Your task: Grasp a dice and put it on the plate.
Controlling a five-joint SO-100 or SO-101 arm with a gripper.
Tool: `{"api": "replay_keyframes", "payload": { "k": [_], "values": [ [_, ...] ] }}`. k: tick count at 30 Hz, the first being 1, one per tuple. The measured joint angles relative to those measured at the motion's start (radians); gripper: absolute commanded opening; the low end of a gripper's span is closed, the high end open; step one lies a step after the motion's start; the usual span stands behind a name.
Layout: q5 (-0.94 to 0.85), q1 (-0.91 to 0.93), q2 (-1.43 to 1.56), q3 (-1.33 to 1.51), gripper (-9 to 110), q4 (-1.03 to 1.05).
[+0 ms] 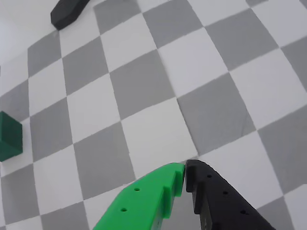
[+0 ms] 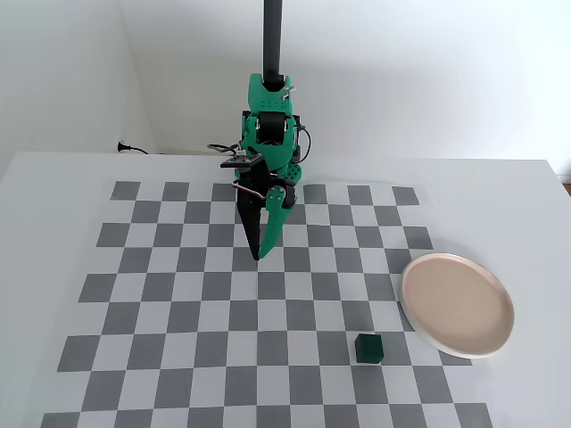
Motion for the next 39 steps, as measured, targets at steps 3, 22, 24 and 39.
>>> {"api": "replay_keyframes", "payload": {
  "k": [3,22,24,39],
  "values": [
    [-0.144,-0.002,0.0,0.0,7,-0.009],
    [-0.368,-0.054,-0.025,-0.003,18,-0.092],
    [-0.376,-0.06,-0.051,-0.015,18,-0.114],
    [-0.379,-0.127,-0.603,-0.428,18,-0.213]
  ]
}}
